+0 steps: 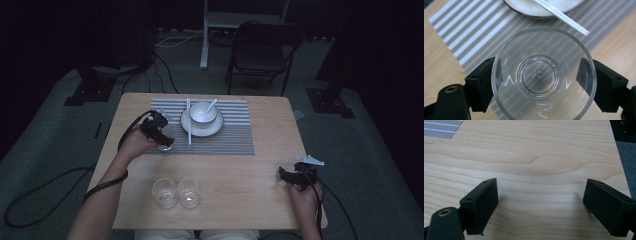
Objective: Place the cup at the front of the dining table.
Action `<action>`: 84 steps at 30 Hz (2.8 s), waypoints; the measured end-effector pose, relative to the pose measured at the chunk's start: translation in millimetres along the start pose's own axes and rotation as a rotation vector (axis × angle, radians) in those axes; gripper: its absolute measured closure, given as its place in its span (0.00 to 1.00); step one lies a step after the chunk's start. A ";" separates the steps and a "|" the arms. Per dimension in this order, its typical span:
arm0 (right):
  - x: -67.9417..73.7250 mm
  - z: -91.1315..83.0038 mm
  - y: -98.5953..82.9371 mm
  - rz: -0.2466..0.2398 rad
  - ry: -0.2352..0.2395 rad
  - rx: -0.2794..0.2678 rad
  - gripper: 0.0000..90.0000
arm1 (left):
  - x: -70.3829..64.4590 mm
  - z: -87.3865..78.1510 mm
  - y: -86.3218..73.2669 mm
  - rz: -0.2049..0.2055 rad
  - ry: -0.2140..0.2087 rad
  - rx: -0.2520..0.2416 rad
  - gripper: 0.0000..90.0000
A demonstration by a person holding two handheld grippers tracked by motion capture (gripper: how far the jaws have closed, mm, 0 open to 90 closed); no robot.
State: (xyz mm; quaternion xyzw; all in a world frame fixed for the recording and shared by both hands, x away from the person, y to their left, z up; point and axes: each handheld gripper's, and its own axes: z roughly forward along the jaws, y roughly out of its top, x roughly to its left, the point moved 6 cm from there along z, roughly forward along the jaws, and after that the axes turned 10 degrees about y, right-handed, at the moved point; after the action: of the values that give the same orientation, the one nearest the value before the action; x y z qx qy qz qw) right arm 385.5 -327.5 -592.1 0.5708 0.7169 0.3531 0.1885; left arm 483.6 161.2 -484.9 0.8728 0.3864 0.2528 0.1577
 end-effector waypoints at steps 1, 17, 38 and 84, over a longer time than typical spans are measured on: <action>0.0 0.0 0.0 0.000 0.000 0.000 0.14 | 4.6 3.5 5.0 -0.010 0.017 0.005 0.20; -0.1 0.0 0.0 -0.001 0.000 0.000 0.14 | 27.4 47.0 28.9 -0.108 0.030 0.055 0.20; -0.1 -0.4 -0.4 -0.001 -0.001 0.000 0.14 | 38.9 66.4 20.6 -0.217 0.015 0.042 0.20; -0.1 -0.4 -0.4 0.000 -0.001 0.000 0.14 | 17.3 82.3 -52.5 -0.272 0.004 -0.068 0.00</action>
State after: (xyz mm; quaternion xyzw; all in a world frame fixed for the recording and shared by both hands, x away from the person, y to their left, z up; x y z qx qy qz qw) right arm 384.9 -327.8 -592.1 0.5708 0.7169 0.3529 0.1888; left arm 508.6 201.9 -571.8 0.8059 0.4927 0.2440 0.2194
